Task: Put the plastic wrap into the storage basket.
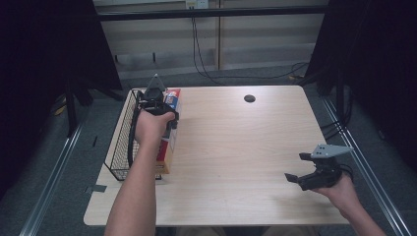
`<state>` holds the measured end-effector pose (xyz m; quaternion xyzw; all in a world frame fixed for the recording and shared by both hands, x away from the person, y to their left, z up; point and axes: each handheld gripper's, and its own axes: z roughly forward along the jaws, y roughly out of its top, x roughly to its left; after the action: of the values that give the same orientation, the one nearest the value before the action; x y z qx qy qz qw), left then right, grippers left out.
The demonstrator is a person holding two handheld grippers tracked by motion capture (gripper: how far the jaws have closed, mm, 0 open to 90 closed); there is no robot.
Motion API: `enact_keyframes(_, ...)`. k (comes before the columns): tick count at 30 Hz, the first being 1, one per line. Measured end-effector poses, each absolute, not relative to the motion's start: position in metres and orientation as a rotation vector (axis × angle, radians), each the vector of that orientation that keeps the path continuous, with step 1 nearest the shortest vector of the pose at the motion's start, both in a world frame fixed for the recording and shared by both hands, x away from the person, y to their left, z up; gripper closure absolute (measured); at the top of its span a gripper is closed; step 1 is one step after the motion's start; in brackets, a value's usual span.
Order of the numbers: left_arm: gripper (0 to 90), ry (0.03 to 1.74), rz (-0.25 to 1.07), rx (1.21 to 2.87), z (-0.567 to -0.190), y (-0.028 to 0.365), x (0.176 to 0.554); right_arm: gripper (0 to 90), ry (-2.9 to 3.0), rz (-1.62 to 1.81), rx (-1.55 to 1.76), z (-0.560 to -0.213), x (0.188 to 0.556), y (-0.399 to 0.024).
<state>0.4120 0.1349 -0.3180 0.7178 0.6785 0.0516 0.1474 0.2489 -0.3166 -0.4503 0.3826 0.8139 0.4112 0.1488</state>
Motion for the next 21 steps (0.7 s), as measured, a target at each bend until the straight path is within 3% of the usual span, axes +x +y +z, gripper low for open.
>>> enact_keyframes(21,43.5,1.985,0.161,2.026,-0.316,0.157,0.41,3.5,2.346,1.197,1.105,-0.45,0.249,-0.316)
